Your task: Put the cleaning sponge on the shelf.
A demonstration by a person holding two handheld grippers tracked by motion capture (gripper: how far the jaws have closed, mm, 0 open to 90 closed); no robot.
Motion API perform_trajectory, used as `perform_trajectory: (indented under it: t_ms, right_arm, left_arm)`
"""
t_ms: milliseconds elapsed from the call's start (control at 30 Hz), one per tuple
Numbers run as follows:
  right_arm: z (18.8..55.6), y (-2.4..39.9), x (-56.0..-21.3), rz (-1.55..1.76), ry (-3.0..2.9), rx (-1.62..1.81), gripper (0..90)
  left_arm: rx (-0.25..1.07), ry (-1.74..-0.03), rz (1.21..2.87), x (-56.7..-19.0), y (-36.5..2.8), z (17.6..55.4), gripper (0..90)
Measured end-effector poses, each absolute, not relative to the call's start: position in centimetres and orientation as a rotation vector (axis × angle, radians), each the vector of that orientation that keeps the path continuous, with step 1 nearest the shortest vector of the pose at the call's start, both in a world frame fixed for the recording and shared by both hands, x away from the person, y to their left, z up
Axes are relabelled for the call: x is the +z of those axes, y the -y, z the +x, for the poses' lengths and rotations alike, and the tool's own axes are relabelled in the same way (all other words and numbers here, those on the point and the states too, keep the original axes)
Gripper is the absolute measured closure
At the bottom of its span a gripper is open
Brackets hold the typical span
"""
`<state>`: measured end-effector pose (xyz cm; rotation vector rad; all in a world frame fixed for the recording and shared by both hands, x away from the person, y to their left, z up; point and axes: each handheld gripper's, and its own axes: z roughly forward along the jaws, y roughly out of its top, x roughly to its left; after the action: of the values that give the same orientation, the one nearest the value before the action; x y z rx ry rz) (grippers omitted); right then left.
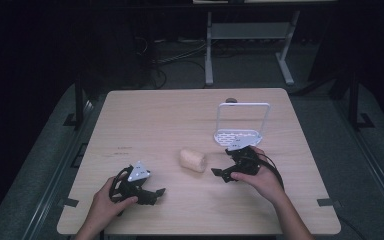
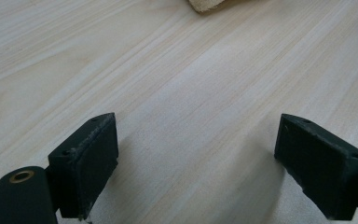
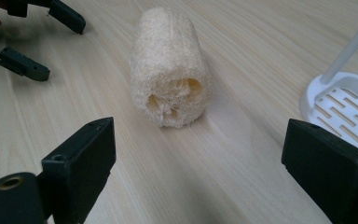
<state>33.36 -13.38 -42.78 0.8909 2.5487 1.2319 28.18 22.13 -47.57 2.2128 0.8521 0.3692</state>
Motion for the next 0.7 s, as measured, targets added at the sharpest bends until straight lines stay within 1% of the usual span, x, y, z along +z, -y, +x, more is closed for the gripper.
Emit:
perform_trajectory:
  t_ms: [700]
  right_arm:
    - [34.9,11.2,-42.7,0.830,-2.607,1.248,9.6]
  left_arm:
    - [0.369,-0.853,2.210,-47.6,-22.1,28.2,12.8]
